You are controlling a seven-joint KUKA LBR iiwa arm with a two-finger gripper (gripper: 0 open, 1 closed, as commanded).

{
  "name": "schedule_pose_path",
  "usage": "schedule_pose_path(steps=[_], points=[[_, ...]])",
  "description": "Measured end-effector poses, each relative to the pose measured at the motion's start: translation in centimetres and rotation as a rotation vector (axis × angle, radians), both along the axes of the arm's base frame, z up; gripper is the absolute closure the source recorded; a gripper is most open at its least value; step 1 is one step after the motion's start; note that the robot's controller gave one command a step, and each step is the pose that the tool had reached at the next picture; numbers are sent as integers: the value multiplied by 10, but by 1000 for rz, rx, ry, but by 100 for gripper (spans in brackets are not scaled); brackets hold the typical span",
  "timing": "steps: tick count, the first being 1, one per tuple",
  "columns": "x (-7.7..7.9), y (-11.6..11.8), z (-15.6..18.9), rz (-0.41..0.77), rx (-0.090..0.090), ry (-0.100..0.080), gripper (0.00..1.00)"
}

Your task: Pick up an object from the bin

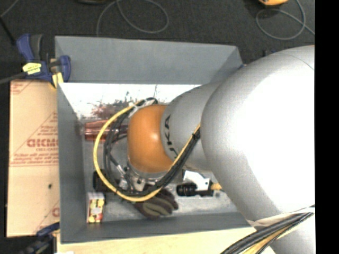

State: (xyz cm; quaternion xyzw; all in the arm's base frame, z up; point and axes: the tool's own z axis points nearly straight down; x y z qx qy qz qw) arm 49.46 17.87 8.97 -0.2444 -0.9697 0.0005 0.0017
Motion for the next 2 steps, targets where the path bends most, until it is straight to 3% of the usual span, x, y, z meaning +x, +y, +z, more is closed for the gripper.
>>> schedule_pose_path(steps=[2], points=[[2, 1, 33, 3, 3, -7, 100]])
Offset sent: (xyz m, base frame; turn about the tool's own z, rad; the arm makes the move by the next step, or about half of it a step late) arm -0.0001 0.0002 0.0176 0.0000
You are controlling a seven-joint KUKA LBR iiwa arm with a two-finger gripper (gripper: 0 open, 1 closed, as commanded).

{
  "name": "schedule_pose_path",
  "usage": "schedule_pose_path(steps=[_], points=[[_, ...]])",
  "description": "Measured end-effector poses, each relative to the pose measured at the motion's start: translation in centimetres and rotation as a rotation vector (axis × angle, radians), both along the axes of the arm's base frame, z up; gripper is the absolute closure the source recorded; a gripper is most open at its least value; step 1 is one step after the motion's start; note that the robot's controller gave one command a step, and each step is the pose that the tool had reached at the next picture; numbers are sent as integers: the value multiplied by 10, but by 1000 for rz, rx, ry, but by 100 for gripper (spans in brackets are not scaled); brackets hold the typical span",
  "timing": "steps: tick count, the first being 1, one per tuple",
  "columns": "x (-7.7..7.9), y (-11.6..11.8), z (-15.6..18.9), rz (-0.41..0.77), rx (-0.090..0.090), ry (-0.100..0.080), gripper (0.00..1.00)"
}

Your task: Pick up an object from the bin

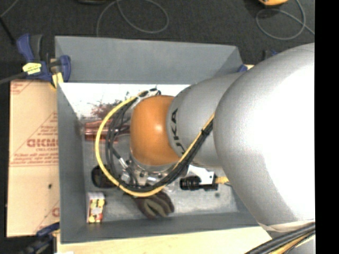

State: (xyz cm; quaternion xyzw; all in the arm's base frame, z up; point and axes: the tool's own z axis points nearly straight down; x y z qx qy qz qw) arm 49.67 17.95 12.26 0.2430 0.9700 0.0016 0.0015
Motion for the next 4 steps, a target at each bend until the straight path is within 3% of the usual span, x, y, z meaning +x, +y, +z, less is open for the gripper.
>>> schedule_pose_path(steps=[4], points=[[0, -1, 48, 3, 0, -1, 100]])
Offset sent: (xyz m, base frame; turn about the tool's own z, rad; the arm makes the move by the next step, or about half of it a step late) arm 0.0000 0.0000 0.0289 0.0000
